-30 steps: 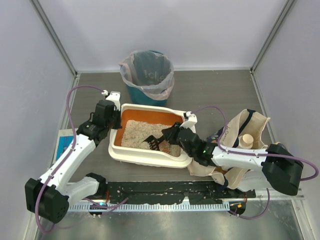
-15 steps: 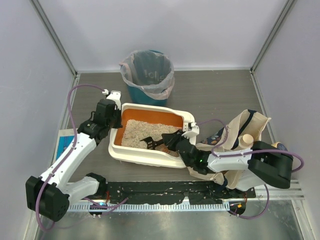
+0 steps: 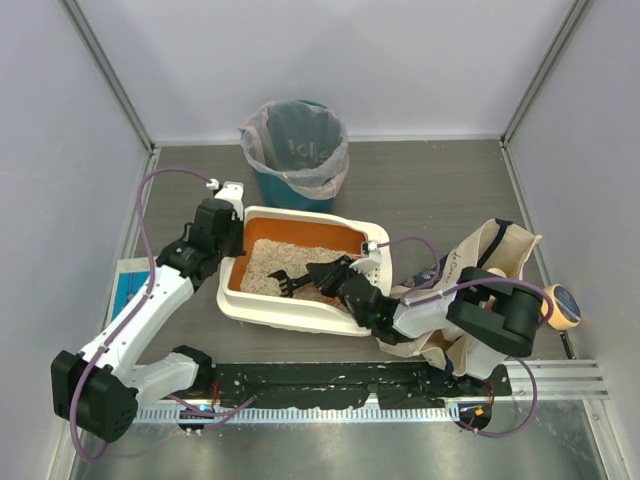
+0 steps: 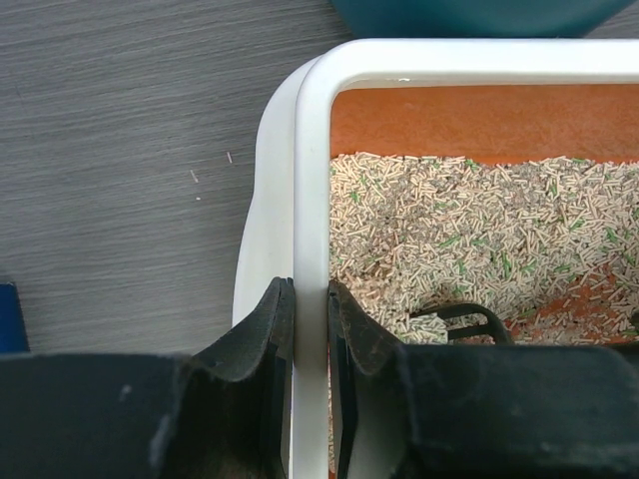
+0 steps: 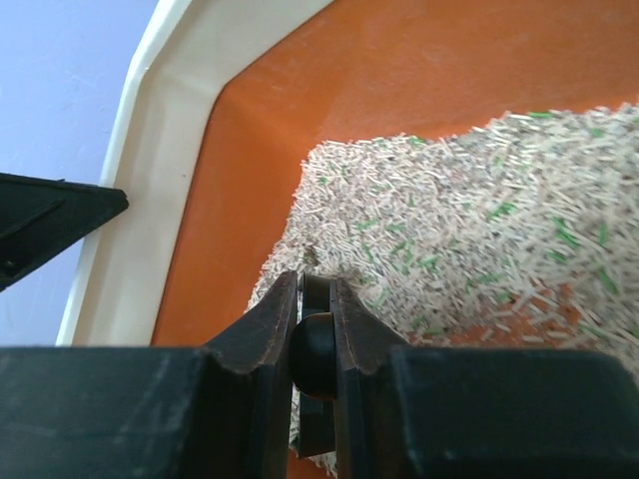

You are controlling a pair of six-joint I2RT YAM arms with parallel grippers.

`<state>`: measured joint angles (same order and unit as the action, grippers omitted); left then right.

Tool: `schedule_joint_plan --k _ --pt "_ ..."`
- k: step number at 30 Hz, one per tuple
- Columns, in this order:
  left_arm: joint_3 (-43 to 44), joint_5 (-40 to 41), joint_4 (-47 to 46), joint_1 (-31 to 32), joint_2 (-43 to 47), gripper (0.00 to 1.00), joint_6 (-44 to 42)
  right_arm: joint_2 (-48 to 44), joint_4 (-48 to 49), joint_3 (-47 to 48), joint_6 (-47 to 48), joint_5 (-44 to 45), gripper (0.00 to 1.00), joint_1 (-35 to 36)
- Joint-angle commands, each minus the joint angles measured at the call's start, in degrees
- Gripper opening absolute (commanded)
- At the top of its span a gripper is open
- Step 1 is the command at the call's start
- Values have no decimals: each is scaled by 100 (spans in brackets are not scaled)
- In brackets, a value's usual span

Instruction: Clean the litter box

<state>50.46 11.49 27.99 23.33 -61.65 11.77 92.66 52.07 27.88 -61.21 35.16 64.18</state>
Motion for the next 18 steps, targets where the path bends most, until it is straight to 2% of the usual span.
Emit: schedule_joint_plan --k 1,9,18 --pt "-18 -612 -21 198 -190 0 185 796 -50 7 452 -1159 1 -11" --pt "-27 -551 -13 268 -181 0 159 1008 382 201 479 -1363 1 -29" --pt "-45 -287 -39 260 39 0 106 -581 -20 -713 -321 -528 1 -257"
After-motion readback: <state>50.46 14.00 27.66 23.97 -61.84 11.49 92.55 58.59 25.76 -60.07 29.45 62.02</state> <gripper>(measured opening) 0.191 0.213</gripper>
